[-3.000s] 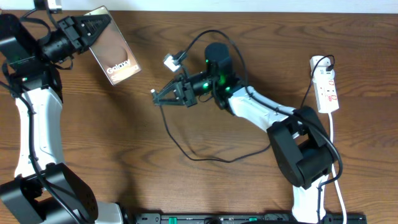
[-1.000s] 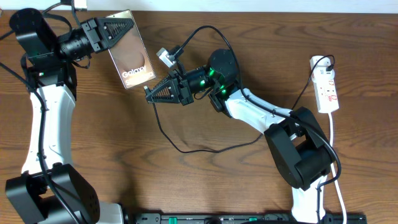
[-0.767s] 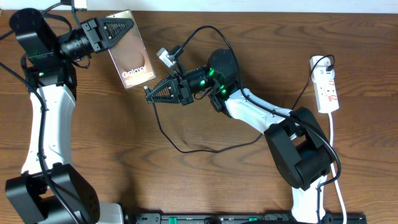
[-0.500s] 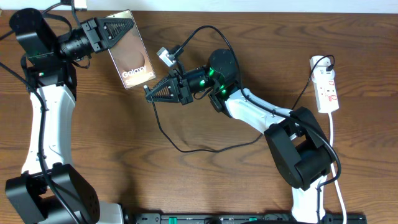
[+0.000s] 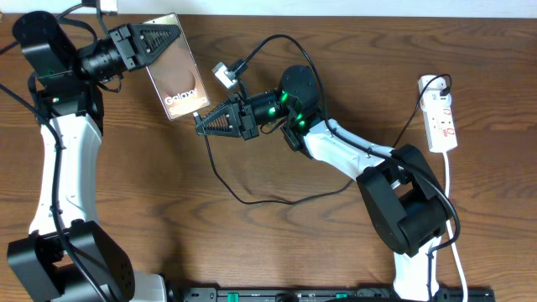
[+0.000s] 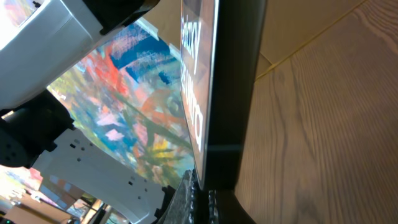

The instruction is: Plug charger to phone and switch on socket

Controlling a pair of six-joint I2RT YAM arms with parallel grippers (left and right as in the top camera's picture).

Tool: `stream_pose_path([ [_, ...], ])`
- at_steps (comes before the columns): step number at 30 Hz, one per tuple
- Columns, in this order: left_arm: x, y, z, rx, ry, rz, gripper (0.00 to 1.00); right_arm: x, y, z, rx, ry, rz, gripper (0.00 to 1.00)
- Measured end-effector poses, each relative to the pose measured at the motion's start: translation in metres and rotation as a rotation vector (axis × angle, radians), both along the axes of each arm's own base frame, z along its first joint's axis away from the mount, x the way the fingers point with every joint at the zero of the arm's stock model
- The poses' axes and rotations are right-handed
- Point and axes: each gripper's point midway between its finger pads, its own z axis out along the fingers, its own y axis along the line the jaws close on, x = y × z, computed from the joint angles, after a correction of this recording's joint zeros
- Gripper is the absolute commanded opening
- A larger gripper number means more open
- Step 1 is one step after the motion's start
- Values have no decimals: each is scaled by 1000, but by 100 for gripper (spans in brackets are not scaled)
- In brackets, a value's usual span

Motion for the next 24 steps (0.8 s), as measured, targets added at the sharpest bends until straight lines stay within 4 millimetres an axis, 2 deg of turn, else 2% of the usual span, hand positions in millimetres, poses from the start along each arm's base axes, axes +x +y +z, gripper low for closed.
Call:
stream_pose_path([
  [10, 1, -11, 0, 2, 0, -10, 7, -1, 0, 0, -1, 0, 4, 1],
  [24, 3, -10, 0, 5, -6, 1, 7, -2, -1, 0, -2, -1, 10, 1],
])
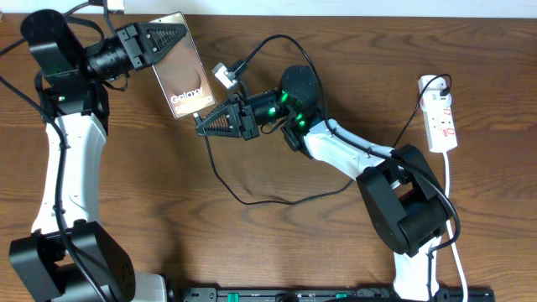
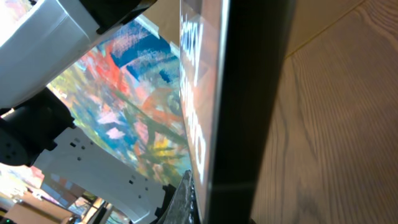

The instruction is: Plug charger to phone and switch on socket

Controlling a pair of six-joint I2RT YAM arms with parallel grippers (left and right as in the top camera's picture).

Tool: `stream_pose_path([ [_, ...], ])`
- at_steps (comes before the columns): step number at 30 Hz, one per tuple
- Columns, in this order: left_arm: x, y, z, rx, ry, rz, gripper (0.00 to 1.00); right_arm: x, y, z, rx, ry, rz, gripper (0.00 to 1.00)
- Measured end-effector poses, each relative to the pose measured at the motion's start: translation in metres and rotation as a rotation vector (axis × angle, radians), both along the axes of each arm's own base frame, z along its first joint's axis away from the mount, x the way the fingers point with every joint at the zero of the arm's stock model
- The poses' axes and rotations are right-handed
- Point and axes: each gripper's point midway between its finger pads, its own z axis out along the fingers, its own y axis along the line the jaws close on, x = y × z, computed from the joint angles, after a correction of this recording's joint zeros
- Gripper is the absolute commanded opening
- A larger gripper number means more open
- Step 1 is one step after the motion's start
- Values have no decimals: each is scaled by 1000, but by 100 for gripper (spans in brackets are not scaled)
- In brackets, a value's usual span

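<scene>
The phone (image 1: 186, 82), gold-backed with "Galaxy" on it, is held tilted above the table, and my left gripper (image 1: 172, 38) is shut on its top end. My right gripper (image 1: 201, 124) sits right at the phone's lower end, shut on the black charger plug, which is mostly hidden between the fingers. In the right wrist view the phone's dark edge (image 2: 249, 99) fills the middle, pressed close against my right fingertips (image 2: 186, 199). The black cable (image 1: 252, 200) loops over the table. The white socket strip (image 1: 441, 117) lies at the far right.
A white adapter (image 1: 222, 75) lies just right of the phone, with cable running from it. A white lead (image 1: 449, 193) goes down from the socket strip to the front edge. The brown wooden table (image 1: 168, 210) carries it all.
The left arm has brought the phone a little right and down, closer onto my right gripper. In the right wrist view the phone's edge now looms wider. The right arm has barely moved.
</scene>
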Motion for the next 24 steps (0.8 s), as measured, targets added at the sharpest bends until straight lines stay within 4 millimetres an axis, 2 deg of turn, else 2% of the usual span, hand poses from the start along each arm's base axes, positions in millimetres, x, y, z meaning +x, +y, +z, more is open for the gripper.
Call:
stream_pose_path([
  [12, 1, 0, 0, 6, -11, 4, 7, -1, -1, 0, -2, -1, 10, 1],
  [24, 1, 0, 0, 7, -14, 4, 7, 6, -6, 0, -2, -1, -6, 1],
])
